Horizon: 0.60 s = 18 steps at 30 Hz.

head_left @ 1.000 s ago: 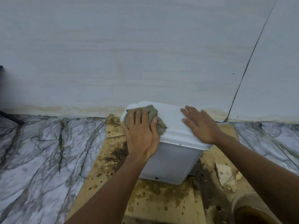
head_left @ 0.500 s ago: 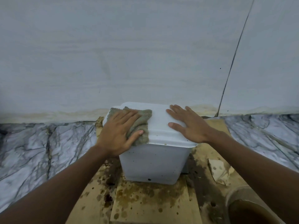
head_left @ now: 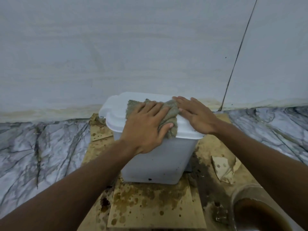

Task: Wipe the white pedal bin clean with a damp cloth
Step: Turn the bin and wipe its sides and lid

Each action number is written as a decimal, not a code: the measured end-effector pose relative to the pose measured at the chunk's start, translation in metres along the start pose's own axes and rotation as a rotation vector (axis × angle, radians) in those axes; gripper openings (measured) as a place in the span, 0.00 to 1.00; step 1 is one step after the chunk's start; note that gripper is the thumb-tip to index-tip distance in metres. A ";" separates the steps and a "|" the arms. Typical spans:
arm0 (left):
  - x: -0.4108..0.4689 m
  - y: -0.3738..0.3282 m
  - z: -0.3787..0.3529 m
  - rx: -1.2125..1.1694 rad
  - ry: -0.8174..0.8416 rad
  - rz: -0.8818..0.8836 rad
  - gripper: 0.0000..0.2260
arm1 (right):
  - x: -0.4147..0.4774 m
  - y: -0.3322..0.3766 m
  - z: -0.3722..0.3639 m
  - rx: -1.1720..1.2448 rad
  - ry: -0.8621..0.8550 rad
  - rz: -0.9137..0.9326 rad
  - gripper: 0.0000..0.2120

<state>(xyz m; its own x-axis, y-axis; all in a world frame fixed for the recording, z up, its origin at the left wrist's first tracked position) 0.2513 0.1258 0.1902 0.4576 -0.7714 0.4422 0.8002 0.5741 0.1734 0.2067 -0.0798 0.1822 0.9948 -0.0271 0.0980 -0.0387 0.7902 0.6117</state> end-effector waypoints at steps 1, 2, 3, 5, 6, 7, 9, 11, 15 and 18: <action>0.007 0.005 0.002 -0.025 0.040 -0.016 0.26 | 0.002 -0.003 0.002 0.012 -0.007 -0.007 0.23; 0.010 0.016 0.004 -0.051 0.080 -0.029 0.27 | 0.004 -0.005 0.004 0.022 -0.007 -0.006 0.22; 0.007 0.030 0.006 -0.080 0.107 -0.035 0.28 | 0.006 -0.006 0.005 0.031 -0.001 -0.001 0.21; -0.007 0.067 0.010 -0.116 0.095 -0.019 0.27 | 0.010 -0.005 0.007 0.039 0.002 0.015 0.20; -0.017 0.084 0.011 -0.115 0.073 0.009 0.27 | 0.012 -0.002 0.006 0.042 0.005 0.023 0.20; -0.026 0.097 0.012 -0.114 0.056 0.046 0.27 | 0.014 0.000 0.005 0.048 0.009 0.029 0.20; -0.035 0.102 0.008 -0.126 0.026 0.130 0.28 | 0.017 0.003 0.005 0.055 0.021 0.020 0.20; -0.034 0.088 0.002 -0.127 -0.022 0.204 0.27 | 0.018 0.003 0.007 0.050 0.032 -0.004 0.20; -0.019 0.040 -0.010 0.000 -0.125 0.159 0.26 | 0.019 0.002 0.010 0.073 0.040 -0.026 0.20; 0.003 0.005 -0.019 0.071 -0.108 0.105 0.27 | 0.024 0.000 0.008 0.098 0.002 -0.048 0.21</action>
<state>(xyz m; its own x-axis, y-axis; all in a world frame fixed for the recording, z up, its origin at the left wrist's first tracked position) 0.2640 0.1211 0.1759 0.4904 -0.6742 0.5522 0.7190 0.6711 0.1808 0.2299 -0.0854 0.1907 0.9959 -0.0623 0.0657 -0.0003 0.7242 0.6896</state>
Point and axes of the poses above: each hand's wrist, its own x-axis towards the middle knuckle, its own z-axis out of the back of the hand, y = z × x, the point moved 2 cm from there along x, towards the middle knuckle, and after that the axes turned 9 degrees about x, right-handed, at the moved point
